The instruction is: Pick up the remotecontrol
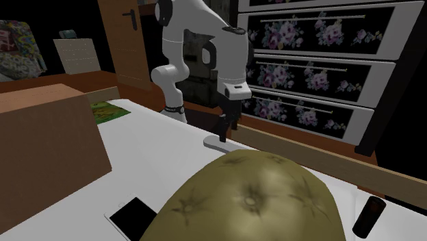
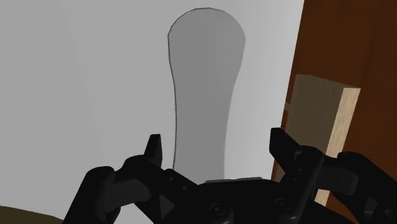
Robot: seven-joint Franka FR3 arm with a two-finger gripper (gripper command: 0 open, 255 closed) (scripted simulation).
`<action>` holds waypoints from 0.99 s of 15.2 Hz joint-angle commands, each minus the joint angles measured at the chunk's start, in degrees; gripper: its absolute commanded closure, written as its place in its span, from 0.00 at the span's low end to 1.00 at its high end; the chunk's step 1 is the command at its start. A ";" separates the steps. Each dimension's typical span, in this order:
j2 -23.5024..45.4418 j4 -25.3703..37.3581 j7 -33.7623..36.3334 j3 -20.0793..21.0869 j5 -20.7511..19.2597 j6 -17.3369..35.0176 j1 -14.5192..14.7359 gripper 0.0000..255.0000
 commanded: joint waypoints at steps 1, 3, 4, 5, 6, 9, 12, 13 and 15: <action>2.82 2.26 -1.35 0.17 1.69 0.14 -0.91 0.00; 3.57 1.63 -1.63 0.35 2.11 1.45 -1.04 0.00; 3.96 1.34 -1.78 0.43 2.33 2.10 -1.10 0.00; 4.36 1.05 -1.93 0.51 2.55 2.75 -1.16 0.00; 4.77 0.78 -2.09 0.60 2.79 3.39 -1.23 0.00; 5.43 0.38 -2.34 0.75 3.16 4.40 -1.34 0.00; 5.40 0.26 -2.32 0.76 3.16 4.49 -1.31 1.00; 5.40 0.27 -2.32 0.76 3.16 4.48 -1.31 1.00; 5.40 0.28 -2.32 0.76 3.16 4.48 -1.31 1.00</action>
